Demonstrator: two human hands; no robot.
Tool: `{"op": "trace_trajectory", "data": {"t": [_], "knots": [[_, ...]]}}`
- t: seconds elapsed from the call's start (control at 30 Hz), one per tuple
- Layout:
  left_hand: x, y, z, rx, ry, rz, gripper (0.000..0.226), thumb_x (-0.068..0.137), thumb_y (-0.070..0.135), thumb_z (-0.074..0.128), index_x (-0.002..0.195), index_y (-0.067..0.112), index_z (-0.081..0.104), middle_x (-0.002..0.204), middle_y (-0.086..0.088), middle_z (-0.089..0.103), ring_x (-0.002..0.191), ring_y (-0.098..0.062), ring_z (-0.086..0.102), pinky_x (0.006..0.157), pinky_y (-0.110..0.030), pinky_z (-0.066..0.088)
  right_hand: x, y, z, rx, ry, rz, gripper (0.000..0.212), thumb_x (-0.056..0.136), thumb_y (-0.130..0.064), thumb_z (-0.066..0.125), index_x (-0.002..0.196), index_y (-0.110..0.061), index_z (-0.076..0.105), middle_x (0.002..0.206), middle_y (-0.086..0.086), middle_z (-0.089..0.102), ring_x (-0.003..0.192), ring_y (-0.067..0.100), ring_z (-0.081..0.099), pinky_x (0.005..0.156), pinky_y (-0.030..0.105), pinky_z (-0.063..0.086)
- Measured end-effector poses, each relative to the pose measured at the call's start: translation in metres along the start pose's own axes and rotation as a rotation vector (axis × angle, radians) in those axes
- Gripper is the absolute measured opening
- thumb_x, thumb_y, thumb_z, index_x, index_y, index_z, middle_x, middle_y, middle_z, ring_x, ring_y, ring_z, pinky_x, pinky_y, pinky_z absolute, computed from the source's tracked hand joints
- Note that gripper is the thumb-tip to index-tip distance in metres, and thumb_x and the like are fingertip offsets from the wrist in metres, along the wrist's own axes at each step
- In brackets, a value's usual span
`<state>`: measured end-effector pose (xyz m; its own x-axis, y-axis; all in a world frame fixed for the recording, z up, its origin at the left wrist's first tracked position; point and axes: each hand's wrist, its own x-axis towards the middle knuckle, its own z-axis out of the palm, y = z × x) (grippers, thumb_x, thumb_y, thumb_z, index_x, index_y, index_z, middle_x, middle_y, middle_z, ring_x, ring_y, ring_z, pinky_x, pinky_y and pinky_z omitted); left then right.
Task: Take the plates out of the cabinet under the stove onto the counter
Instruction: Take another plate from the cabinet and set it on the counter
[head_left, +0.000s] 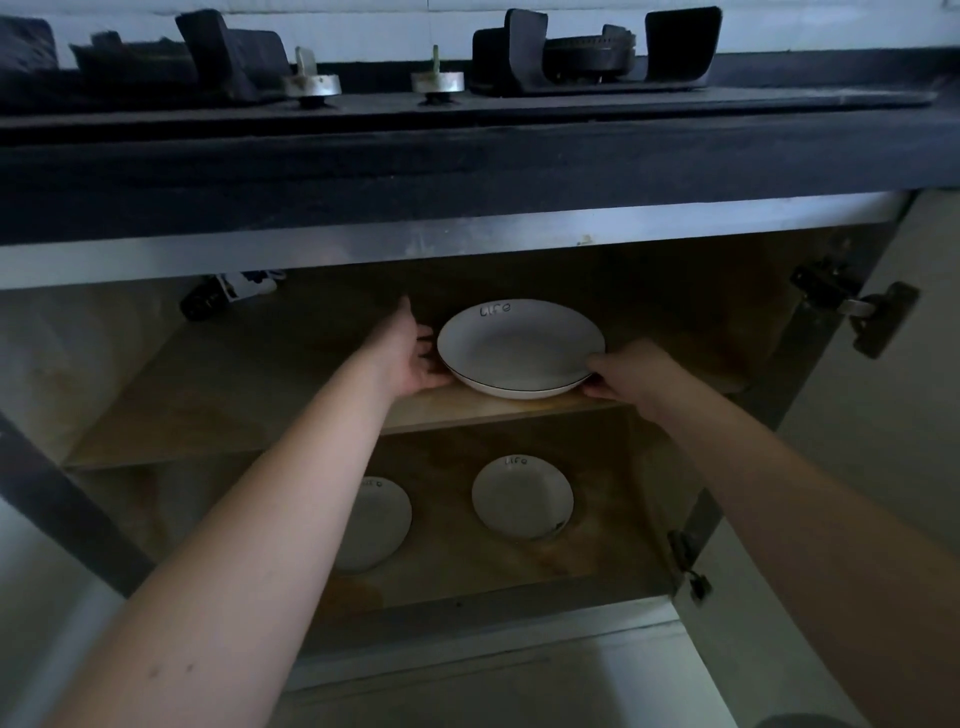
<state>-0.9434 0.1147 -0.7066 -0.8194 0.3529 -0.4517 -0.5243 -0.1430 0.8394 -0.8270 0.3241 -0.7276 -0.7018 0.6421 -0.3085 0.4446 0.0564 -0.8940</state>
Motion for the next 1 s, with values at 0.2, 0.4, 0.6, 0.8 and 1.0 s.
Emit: {"op": "trace_trajectory", "data": {"t": [0.2, 0.4, 0.6, 0.8, 1.0], "knots": [[-0.005, 0.004, -0.009, 0.013, -0.013, -0.063, 0.075, 0.098, 0.062, 0.03, 0.149, 0.006, 0.034, 0.155, -0.021, 0.033, 0.135, -0.044, 0.039, 0.09, -0.064, 0.046, -0.008, 0.0, 0.002, 0.27, 0.003, 0.017, 0.016, 0.091, -0.005, 0.06, 0.082, -0.015, 0.051, 0.089, 0.007, 0.056, 0.075, 0.018, 0.06, 0.052, 0.022, 0.056], [-0.021, -0.003, -0.024, 0.015, -0.057, -0.05, 0.073, 0.099, 0.061, 0.029, 0.145, 0.006, 0.042, 0.149, -0.026, 0.038, 0.121, -0.045, 0.049, 0.059, -0.057, 0.058, -0.024, -0.002, -0.005, 0.37, -0.09, -0.03, 0.027, 0.092, -0.004, 0.059, 0.118, -0.009, 0.056, 0.093, 0.004, 0.058, 0.084, 0.02, 0.064, 0.064, 0.028, 0.058], [-0.052, -0.008, -0.042, 0.02, -0.096, 0.065, 0.054, 0.1, 0.058, 0.034, 0.125, 0.014, 0.053, 0.144, -0.023, 0.045, 0.107, -0.041, 0.059, 0.061, -0.053, 0.06, -0.051, 0.007, -0.01, 0.432, -0.193, -0.088, 0.038, 0.092, -0.003, 0.056, 0.128, -0.013, 0.054, 0.107, 0.002, 0.062, 0.093, 0.02, 0.064, 0.07, 0.032, 0.059], [-0.076, -0.026, -0.065, 0.046, -0.092, 0.119, 0.037, 0.1, 0.05, 0.041, 0.117, 0.02, 0.056, 0.138, -0.015, 0.053, 0.111, -0.037, 0.063, 0.063, -0.049, 0.06, -0.072, 0.022, -0.014, 0.531, -0.287, -0.075, 0.016, 0.089, -0.003, 0.06, 0.098, -0.015, 0.064, 0.101, 0.007, 0.07, 0.09, 0.022, 0.07, 0.062, 0.029, 0.059], [-0.088, -0.046, -0.076, 0.134, -0.03, 0.127, 0.036, 0.101, 0.049, 0.036, 0.116, 0.027, 0.061, 0.131, -0.009, 0.061, 0.11, -0.03, 0.064, 0.056, -0.043, 0.06, -0.079, 0.04, -0.009, 0.545, -0.321, -0.038, 0.015, 0.096, -0.016, 0.056, 0.106, -0.009, 0.064, 0.088, 0.007, 0.077, 0.077, 0.02, 0.074, 0.058, 0.032, 0.059]]}}
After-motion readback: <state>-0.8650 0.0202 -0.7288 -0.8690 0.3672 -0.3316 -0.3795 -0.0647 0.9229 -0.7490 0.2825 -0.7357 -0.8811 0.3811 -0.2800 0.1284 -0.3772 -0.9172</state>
